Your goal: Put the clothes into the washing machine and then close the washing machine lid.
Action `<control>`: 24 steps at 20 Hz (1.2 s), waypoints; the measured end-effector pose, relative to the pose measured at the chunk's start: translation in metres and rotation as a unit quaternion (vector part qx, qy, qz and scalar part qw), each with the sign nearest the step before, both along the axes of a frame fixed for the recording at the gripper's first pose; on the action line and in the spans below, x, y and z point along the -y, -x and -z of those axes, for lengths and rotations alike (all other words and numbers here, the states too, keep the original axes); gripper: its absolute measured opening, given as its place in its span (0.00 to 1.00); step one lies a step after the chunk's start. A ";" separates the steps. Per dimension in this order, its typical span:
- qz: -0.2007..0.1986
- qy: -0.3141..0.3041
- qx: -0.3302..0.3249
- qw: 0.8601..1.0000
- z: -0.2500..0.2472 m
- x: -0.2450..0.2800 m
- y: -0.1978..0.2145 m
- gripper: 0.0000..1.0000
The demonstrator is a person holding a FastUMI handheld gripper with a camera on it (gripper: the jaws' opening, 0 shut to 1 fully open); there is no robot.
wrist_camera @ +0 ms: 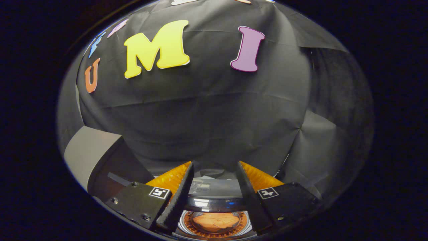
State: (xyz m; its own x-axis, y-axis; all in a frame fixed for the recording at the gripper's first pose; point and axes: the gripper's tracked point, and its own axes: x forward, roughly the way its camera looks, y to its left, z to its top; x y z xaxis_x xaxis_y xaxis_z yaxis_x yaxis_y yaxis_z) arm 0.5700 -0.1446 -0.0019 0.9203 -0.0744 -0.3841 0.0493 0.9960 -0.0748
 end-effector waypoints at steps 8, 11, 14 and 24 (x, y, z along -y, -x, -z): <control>0.009 0.000 0.013 1.000 0.017 -0.002 0.035 0.82; 0.021 -0.004 -0.003 1.000 0.036 -0.001 0.061 0.82; 0.033 -0.014 -0.042 0.998 0.062 0.000 0.083 0.81; 0.035 0.011 0.029 0.999 0.021 -0.041 0.176 0.87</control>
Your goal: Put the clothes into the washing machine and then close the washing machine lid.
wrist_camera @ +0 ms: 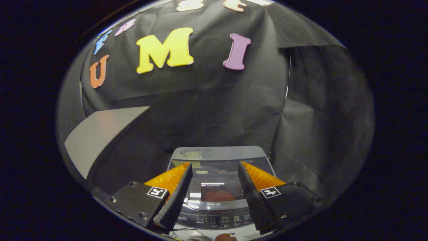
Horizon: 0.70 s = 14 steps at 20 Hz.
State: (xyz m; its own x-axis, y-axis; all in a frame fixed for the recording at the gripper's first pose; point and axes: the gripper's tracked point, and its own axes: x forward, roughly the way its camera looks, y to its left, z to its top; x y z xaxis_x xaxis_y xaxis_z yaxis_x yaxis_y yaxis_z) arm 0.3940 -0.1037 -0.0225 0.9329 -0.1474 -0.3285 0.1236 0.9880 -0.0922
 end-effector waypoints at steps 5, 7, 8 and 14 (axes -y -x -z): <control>-0.024 0.018 0.067 0.997 -0.047 -0.039 0.089 0.87; -0.025 0.010 0.088 0.996 -0.062 -0.051 0.125 0.88; -0.028 0.004 0.099 0.995 -0.071 -0.059 0.141 0.88; -0.030 0.007 0.147 0.989 -0.099 -0.082 0.221 0.88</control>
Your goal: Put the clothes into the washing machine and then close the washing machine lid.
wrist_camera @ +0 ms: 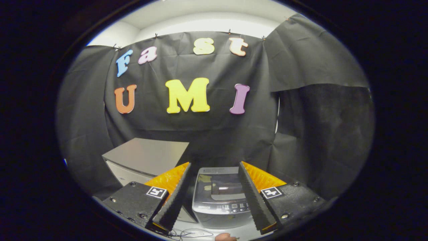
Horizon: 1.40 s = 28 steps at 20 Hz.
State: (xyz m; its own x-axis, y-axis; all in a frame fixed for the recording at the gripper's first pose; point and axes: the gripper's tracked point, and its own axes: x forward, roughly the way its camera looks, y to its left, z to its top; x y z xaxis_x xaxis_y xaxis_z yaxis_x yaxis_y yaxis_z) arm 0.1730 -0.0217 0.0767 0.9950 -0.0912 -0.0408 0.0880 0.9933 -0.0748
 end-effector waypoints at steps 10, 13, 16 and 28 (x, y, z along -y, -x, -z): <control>-0.050 -0.007 0.027 0.998 0.021 -0.019 0.107 0.96; -0.060 0.002 0.029 0.998 0.027 -0.024 0.129 0.96; -0.057 0.007 0.052 0.997 0.016 -0.023 0.141 0.96; -0.035 0.023 0.050 0.998 0.025 -0.012 0.141 0.96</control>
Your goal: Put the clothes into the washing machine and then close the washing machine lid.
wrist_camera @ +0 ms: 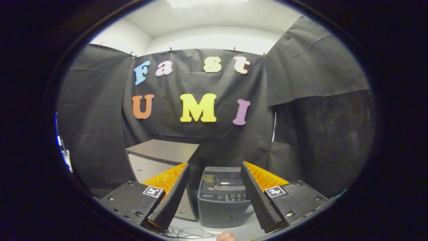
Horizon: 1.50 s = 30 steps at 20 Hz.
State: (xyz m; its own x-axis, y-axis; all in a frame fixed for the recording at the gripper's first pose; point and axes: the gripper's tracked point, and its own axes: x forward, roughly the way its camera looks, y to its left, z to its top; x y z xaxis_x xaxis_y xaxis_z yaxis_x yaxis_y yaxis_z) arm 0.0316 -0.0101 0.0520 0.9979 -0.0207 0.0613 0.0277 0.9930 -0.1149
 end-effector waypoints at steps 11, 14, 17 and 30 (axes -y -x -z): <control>0.000 0.005 -0.002 1.000 -0.003 -0.001 -0.001 0.96; 0.002 0.004 -0.004 1.000 -0.003 0.001 -0.004 0.96; 0.001 0.002 -0.005 1.000 -0.003 0.002 -0.004 0.96; -0.001 0.001 -0.013 1.000 -0.001 -0.002 -0.005 0.96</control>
State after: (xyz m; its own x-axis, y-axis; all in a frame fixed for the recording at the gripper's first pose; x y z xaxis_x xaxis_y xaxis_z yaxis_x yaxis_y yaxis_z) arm 0.0364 -0.0086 0.0525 0.9992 -0.0177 0.0360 0.0218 0.9928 -0.1180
